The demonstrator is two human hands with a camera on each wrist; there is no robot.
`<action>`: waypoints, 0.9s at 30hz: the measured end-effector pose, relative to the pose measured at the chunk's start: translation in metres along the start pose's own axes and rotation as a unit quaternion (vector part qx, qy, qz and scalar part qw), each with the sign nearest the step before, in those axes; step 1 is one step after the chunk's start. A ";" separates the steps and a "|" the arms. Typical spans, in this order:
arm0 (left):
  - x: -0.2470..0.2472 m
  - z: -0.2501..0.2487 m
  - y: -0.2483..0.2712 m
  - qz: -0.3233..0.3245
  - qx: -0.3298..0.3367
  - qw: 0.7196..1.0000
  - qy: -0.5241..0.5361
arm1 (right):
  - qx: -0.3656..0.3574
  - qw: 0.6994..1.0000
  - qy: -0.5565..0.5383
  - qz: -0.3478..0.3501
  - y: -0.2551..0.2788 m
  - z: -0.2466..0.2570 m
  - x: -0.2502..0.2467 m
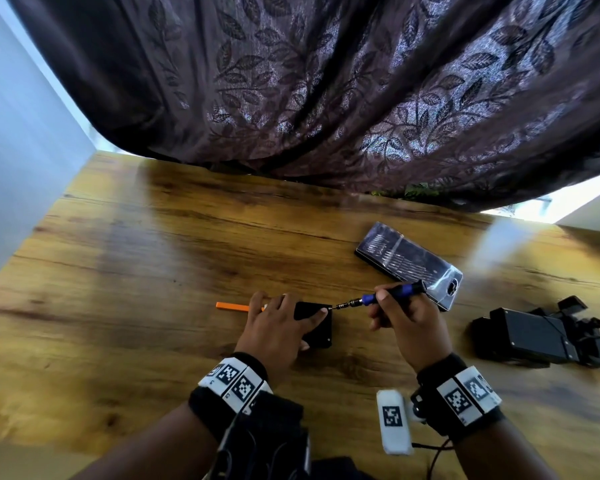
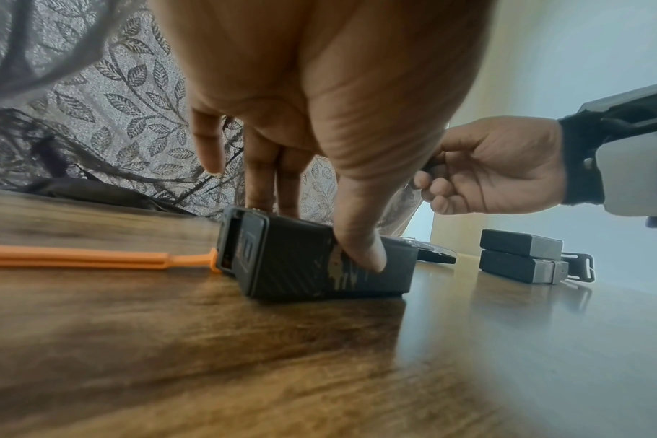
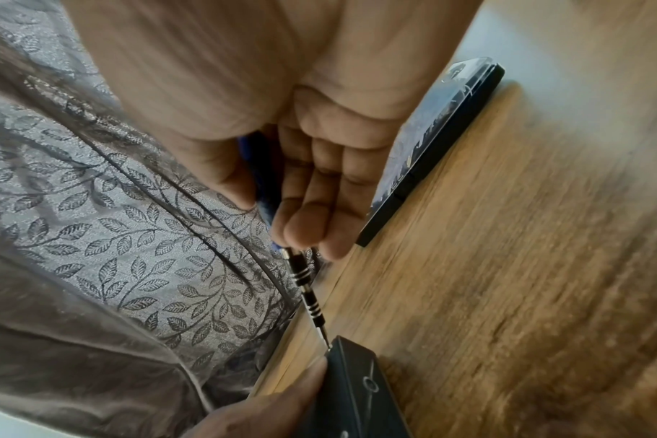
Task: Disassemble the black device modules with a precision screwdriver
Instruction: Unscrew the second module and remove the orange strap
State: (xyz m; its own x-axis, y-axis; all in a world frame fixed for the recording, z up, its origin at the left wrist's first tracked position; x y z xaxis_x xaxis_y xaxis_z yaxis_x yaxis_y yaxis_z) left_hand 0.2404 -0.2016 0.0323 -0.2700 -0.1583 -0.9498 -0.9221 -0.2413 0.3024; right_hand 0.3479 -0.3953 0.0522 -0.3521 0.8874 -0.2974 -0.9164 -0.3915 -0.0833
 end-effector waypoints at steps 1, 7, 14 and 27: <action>0.000 0.000 0.000 0.002 -0.001 1.000 0.001 | -0.003 1.000 0.004 0.003 0.000 0.001 0.000; 0.000 0.000 -0.001 0.006 -0.002 1.000 0.001 | -0.004 0.999 0.034 0.014 -0.001 0.007 0.001; -0.002 0.000 0.000 0.003 -0.002 1.000 0.001 | -0.156 0.970 0.174 0.069 -0.004 0.048 0.008; -0.003 0.001 -0.004 0.002 0.006 1.000 -0.004 | -0.169 0.828 0.415 0.337 -0.031 0.118 0.069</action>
State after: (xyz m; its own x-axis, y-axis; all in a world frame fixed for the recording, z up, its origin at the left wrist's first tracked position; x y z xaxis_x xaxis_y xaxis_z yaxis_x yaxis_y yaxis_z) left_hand 0.2443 -0.1997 0.0337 -0.2761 -0.1512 -0.9492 -0.9245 -0.2283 0.3053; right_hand 0.3299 -0.2928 0.1465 -0.3813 0.0215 -0.9242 -0.4104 -0.8997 0.1484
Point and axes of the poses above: each hand's wrist, its own y-axis away from the middle knuckle, its own x-axis out of the palm, z = x × y, the point moved 6 cm from there along -y, towards the middle knuckle, and after that the axes turned 13 degrees about -x, right-handed, at the moved point
